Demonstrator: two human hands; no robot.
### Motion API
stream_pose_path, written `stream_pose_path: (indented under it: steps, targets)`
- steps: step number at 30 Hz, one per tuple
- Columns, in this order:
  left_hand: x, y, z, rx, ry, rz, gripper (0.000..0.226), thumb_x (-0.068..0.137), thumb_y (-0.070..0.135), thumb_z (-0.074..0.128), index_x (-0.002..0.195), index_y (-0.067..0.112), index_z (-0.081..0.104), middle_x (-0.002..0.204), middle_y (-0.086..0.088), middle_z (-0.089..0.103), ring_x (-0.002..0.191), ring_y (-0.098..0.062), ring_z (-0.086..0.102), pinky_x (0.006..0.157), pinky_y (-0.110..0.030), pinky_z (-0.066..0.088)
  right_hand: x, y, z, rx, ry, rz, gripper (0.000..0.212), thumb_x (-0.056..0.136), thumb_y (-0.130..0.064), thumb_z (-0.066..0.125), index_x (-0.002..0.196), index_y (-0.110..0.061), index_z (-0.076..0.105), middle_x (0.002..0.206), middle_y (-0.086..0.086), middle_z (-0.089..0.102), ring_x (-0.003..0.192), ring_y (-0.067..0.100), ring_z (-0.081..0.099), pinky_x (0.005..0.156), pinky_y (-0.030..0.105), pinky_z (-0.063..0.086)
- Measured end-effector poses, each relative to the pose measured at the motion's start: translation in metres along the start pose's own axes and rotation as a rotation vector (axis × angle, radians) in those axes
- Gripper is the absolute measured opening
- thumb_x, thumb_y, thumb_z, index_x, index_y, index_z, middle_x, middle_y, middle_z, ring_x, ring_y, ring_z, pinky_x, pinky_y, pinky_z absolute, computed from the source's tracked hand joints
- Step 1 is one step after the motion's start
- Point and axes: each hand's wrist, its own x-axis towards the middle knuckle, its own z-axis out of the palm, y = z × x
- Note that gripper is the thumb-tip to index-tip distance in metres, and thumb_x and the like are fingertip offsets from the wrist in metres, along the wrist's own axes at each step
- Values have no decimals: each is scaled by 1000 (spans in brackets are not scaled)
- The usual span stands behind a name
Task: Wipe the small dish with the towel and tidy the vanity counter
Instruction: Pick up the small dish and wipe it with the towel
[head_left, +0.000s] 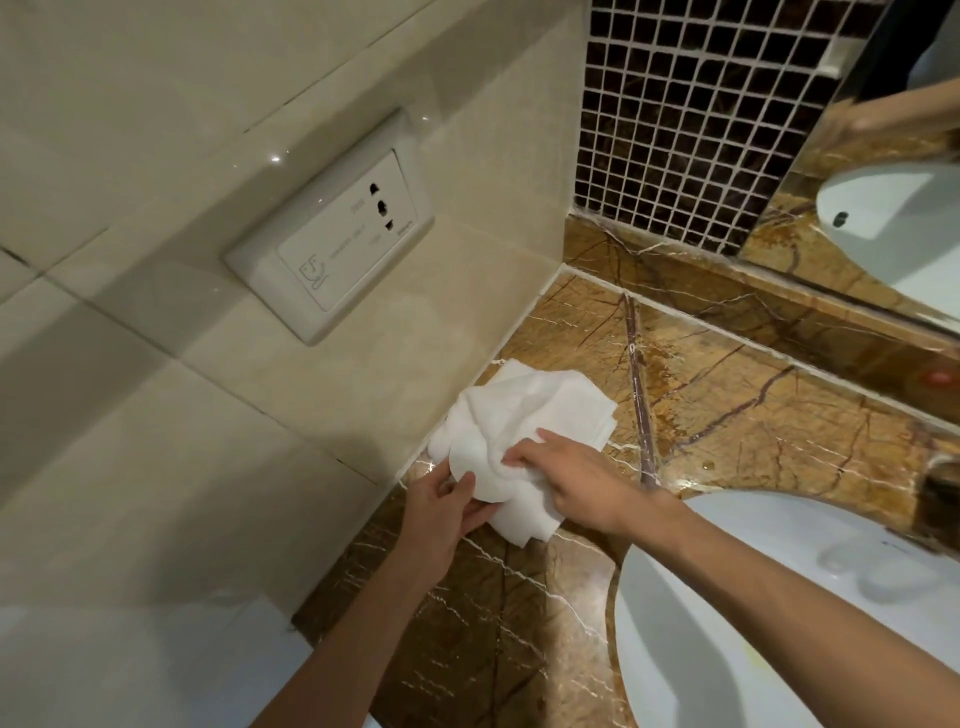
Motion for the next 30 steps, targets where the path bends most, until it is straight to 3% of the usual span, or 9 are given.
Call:
stream_pose_path:
  steps: [3, 8, 11, 15, 20, 26, 28, 30]
  targets:
    - [-1, -1, 3, 24, 11, 24, 32, 92, 4, 56, 124, 6, 58, 120, -14, 66, 106, -30, 67, 79, -40, 60, 11, -10, 2, -10, -1, 44, 72, 80, 12, 40, 141, -27, 35, 146, 10, 46, 146, 30, 22, 109, 41, 33]
    - [-2, -1, 3, 80, 49, 46, 23, 92, 7, 57, 114, 5, 64, 116, -18, 67, 103, -30, 68, 78, -39, 60, 16, -30, 15, 114, 21, 80, 69, 78, 15, 41, 133, -28, 42, 129, 11, 53, 127, 33, 43, 94, 38, 40]
    - [-3, 2, 1, 95, 35, 16, 23, 94, 7, 55, 114, 8, 64, 115, -14, 69, 103, -29, 68, 80, -42, 59, 5, -21, 13, 109, -31, 9, 64, 76, 12, 44, 127, -27, 50, 121, 3, 57, 118, 28, 50, 83, 29, 36]
    - [-3, 3, 5, 63, 34, -18, 25, 95, 3, 50, 114, 10, 64, 114, -11, 69, 102, -28, 68, 75, -38, 61, -7, 1, 1, 55, -63, 20, 65, 76, 10, 45, 129, -28, 50, 137, 0, 55, 141, 27, 32, 106, 32, 32]
    - [-5, 6, 13, 106, 86, 1, 30, 95, 5, 52, 124, 7, 58, 118, -13, 65, 105, -28, 65, 76, -36, 61, 4, -10, 2, 3, 0, 96, 73, 80, 12, 41, 140, -29, 37, 148, 8, 45, 147, 28, 19, 111, 40, 30]
    - [-10, 6, 15, 170, 141, 15, 27, 93, 5, 55, 119, 2, 59, 117, -19, 64, 103, -31, 66, 71, -35, 61, 4, -22, 13, 96, -32, 80, 65, 80, 9, 44, 134, -27, 46, 138, 10, 53, 136, 31, 38, 108, 40, 34]
    - [-10, 6, 15, 178, 141, 15, 28, 94, 4, 51, 121, 3, 60, 117, -17, 65, 105, -32, 65, 71, -36, 61, -4, -12, 6, 86, -69, 45, 65, 77, 11, 46, 131, -24, 51, 139, 3, 55, 138, 27, 36, 112, 32, 24]
    - [-10, 7, 17, 166, 129, 15, 28, 94, 3, 50, 120, 4, 60, 116, -17, 64, 106, -32, 64, 70, -36, 61, -11, -2, -1, 98, -35, 37, 63, 73, 12, 49, 128, -19, 57, 133, 3, 59, 129, 24, 46, 105, 23, 25]
